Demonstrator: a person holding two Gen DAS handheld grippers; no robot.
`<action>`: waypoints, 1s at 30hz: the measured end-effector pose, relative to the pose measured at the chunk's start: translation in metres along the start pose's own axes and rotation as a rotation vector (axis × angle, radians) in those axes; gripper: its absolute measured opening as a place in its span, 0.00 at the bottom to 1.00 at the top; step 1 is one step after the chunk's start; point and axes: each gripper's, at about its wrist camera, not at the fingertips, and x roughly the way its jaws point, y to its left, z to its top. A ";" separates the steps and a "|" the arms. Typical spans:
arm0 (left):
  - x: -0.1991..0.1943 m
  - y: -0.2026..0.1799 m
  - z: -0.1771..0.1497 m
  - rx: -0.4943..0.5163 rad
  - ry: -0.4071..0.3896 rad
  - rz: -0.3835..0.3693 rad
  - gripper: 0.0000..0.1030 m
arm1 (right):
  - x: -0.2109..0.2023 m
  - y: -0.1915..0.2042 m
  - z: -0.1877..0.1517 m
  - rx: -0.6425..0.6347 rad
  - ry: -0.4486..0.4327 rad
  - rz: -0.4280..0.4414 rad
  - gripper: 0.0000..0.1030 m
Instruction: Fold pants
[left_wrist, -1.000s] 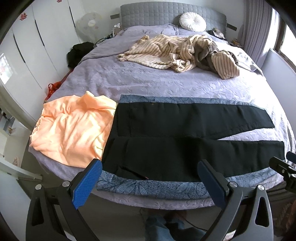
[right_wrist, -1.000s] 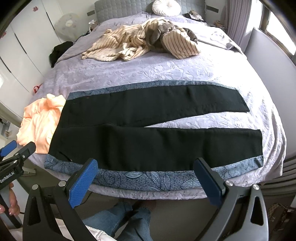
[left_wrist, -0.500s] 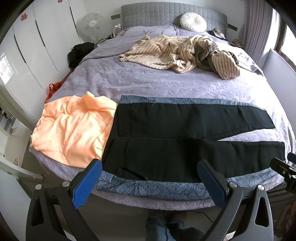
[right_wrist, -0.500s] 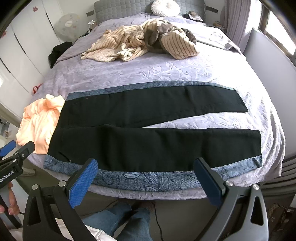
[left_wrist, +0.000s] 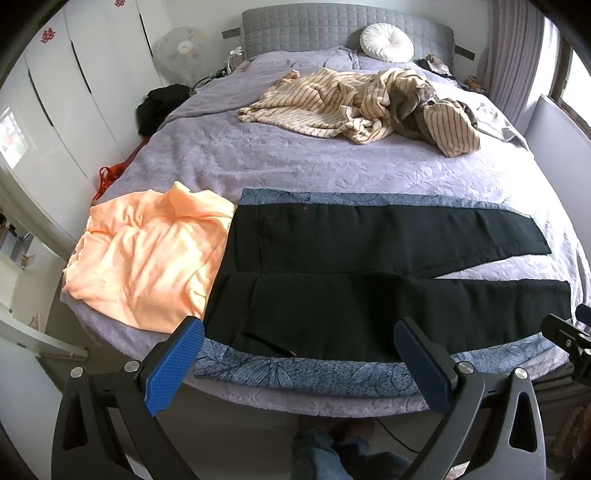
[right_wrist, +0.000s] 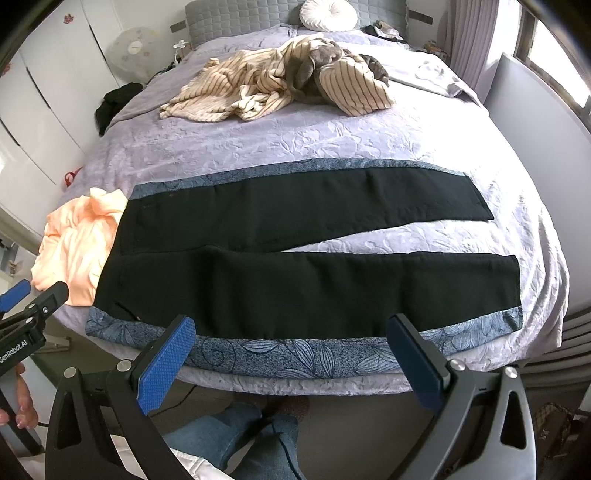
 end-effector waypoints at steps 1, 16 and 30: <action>0.000 0.000 0.000 0.000 0.002 0.002 1.00 | 0.000 -0.001 0.000 -0.001 0.000 0.000 1.00; 0.001 0.003 0.001 -0.001 0.009 0.009 1.00 | 0.000 0.000 0.000 0.004 -0.001 -0.003 1.00; 0.006 0.006 -0.003 -0.001 0.036 0.026 1.00 | 0.008 0.000 -0.002 0.014 0.017 0.004 1.00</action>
